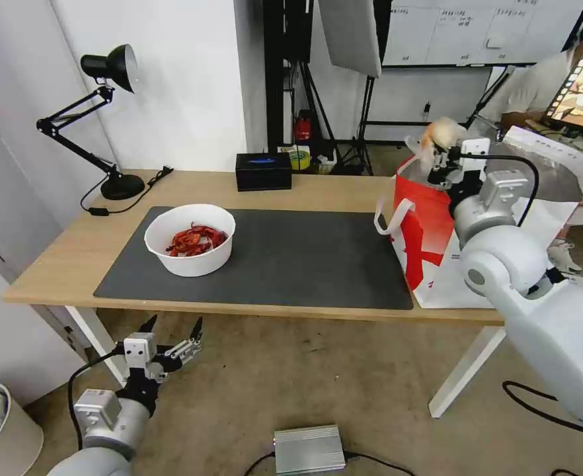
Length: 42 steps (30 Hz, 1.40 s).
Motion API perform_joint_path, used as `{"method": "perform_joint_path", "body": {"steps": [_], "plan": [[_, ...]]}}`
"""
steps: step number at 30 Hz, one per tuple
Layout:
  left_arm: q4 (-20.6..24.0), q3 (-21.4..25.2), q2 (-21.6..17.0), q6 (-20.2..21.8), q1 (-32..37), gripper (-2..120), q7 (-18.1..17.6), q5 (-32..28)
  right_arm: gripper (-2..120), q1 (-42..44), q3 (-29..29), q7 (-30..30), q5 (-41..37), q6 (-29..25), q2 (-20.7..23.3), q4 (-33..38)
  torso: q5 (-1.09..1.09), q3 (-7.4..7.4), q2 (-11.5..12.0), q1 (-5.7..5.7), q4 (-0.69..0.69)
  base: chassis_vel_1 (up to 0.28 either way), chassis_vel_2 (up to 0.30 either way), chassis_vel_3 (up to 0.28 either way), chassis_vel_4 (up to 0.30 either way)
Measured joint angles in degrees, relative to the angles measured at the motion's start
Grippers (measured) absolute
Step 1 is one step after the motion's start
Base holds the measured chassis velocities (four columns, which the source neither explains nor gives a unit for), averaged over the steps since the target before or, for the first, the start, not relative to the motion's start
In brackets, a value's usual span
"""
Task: Pick up the trash from the table and place it into the takeout bag.
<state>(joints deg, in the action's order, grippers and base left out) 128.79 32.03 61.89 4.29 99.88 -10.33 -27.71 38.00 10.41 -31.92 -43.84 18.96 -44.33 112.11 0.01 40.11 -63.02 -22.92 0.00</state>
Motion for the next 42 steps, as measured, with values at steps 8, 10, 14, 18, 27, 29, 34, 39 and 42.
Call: {"method": "perform_joint_path", "body": {"steps": [8, 10, 14, 18, 27, 29, 34, 39, 42], "plan": [[0.46, -0.44, 0.26, -0.02, 0.15, 100, -0.01, 0.55, 3, 4.26, 3.17, -0.45, -2.54, 0.0, 1.22, 1.32, -0.01, 0.0, 0.0, 0.0, 0.0, 0.0, 0.0, 0.0, 0.0], [0.76, -0.42, 0.32, -0.03, 0.4, 100, -0.02, 0.67, 3, 5.13, 3.7, -0.44, -2.81, 0.0, 1.44, 1.76, -0.01, 0.0, 0.0, 0.0, 0.0, 0.0, 0.0, 0.0, 0.0], [1.82, 0.01, 0.48, -0.09, 1.45, 100, -0.02, 0.98, 3, 7.15, 5.03, -0.63, -3.15, 0.02, 1.85, 3.11, -0.01, 0.0, 0.0, 0.0, 0.0, 0.0, 0.0, 0.0, 0.0], [2.77, 0.44, 0.81, -0.22, 2.49, 100, -0.02, 1.39, 3, 8.66, 5.99, -1.48, -3.77, 0.08, 2.01, 4.37, -0.01, 0.0, 0.0, 0.0, 0.0, 0.0, 0.0, 0.0, 0.0], [5.85, 0.95, 2.55, -1.05, 5.96, 100, 0.15, 3.88, 29, 14.18, 12.32, -2.35, -6.06, -0.25, 3.21, 9.53, -0.01, 0.0, 0.0, 0.0, 0.0, 0.0, 0.0, 0.0, 0.0], [6.31, 1.09, 2.82, -1.34, 6.53, 100, 0.25, 4.3, 33, 14.94, 13.36, -2.36, -6.21, -0.25, 3.35, 10.31, -0.01, -0.01, -0.01, 0.0, 0.0, 0.0, 0.0, 0.0, 0.0], [6.22, 0.88, 2.56, -1.63, 5.9, 100, 0.41, 4.47, 52, 15.28, 13.89, -2.4, -6.3, -0.25, 3.14, 10.45, -0.01, -0.01, -0.01, 0.01, 0.0, 0.0, 0.0, 0.0, 0.0], [5.06, 0.62, 2.0, -1.58, 5.01, 100, 0.41, 3.93, 69, 14.35, 12.91, -2.4, -6.24, -0.25, 3.01, 9.55, -0.01, 0.0, 0.01, -0.01, 0.0, 0.0, 0.0, 0.0, 0.0], [4.73, 0.63, 1.81, -1.58, 4.75, 100, 0.41, 3.66, 79, 13.81, 12.51, -2.4, -6.2, -0.25, 3.02, 9.04, -0.01, 0.0, 0.0, 0.0, 0.0, 0.0, 0.0, 0.0, 0.0]]}}
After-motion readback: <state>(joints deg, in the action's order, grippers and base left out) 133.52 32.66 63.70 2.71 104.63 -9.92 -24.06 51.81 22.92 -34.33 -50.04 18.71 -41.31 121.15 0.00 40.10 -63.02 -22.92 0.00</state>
